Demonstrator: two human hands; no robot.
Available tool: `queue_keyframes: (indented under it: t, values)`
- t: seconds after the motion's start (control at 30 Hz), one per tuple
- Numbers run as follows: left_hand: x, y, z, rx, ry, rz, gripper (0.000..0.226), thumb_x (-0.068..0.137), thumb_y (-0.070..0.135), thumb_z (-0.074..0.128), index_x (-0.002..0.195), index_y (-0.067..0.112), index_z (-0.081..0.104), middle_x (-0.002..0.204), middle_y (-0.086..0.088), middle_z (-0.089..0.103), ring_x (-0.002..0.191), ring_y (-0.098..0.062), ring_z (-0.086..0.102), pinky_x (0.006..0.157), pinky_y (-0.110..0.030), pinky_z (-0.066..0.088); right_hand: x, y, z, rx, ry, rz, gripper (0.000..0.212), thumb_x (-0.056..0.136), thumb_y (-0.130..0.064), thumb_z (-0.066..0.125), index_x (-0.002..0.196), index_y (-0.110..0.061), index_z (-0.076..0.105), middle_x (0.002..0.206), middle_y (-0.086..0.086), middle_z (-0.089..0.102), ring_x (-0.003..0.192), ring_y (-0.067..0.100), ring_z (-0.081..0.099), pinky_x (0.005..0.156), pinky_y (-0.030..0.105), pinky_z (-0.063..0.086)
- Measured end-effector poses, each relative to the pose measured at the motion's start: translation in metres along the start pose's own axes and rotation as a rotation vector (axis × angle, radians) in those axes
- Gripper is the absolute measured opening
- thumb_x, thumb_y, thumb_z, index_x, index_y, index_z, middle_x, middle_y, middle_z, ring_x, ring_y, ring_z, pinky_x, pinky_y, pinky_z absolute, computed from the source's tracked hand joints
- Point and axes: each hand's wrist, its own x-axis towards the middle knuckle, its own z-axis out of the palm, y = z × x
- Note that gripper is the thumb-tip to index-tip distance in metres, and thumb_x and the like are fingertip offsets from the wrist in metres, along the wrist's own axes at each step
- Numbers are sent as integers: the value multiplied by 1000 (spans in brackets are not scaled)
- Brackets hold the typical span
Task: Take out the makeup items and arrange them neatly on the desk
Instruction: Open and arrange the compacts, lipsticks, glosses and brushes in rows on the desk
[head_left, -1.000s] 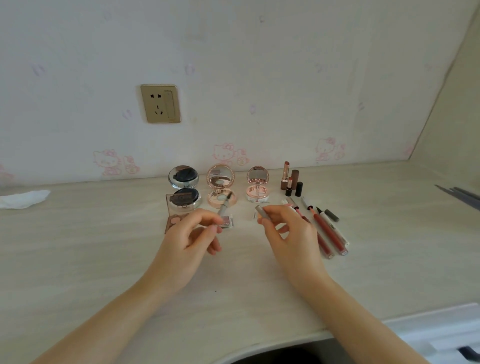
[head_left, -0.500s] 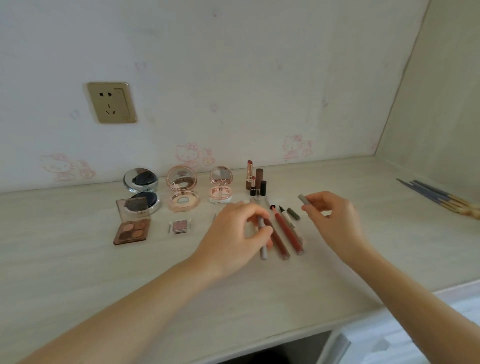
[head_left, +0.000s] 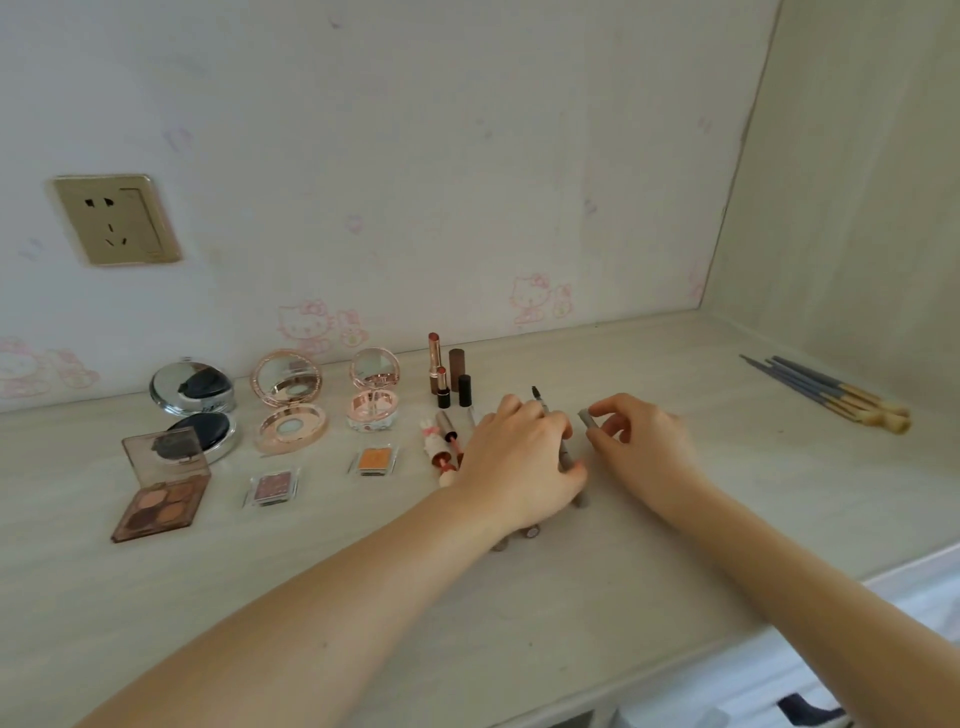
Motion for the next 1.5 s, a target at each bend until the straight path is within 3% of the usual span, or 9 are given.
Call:
queue_keyframes:
  t: [0.1,0.3,0.43,0.6,0.7,0.9,1.2,1.5]
  values:
    - [2,-3,3,22,-15,-4,40,86,45,51,115,21,63,106,2,61,108,-19,43,85,-33,41,2,1,3,-19,-17,-37,11,87,-27,63,97,-25,66,72,-13,60,76,13,53,68,25,39]
    - [-1,0,5,100,-6,28,38,87,48,45,104,20,66,96,-1,57,102,-21,43,73,-31,34,2,-3,7,-93,-16,-113,12,87,-30,63,91,-20,70,72,-11,58,79,17,55,67,24,38]
    - [-6,2,4,92,-25,32,41,89,50,47,113,21,62,105,-1,49,104,-21,44,71,-31,35,1,-3,6,-108,-18,-137,15,89,-29,62,98,-20,68,78,-8,61,84,17,53,70,25,36]
    - [-19,-2,-10,-15,-87,56,46,88,52,50,121,21,59,116,4,57,115,-16,46,89,-32,43,-6,-5,2,-119,-15,-196,17,91,-31,61,105,-24,66,80,-6,65,83,17,50,70,25,34]
    - [-34,-9,-15,4,-102,123,49,85,53,52,121,21,59,117,6,59,117,-13,45,102,-29,37,-9,-8,1,-157,-35,-232,17,91,-30,60,104,-23,69,82,-5,66,84,18,51,73,22,32]
    - [-43,-9,-14,-4,-27,204,51,87,47,52,132,23,51,133,10,52,129,-10,38,112,-26,25,-9,-13,3,-182,-70,-242,20,91,-30,59,105,-20,71,89,-1,66,88,19,54,75,21,34]
    - [-37,-5,-10,52,-16,223,32,90,40,50,110,18,62,107,5,59,110,-14,48,102,-26,32,-6,-14,1,-205,-172,-231,22,89,-28,60,109,-24,70,90,-4,62,89,17,56,76,20,36]
    - [-46,-9,-13,42,34,182,28,90,41,51,104,17,57,110,4,59,111,-15,47,96,-24,33,0,-22,10,-185,-224,-312,23,87,-23,62,108,-26,70,82,-13,54,80,8,50,74,18,34]
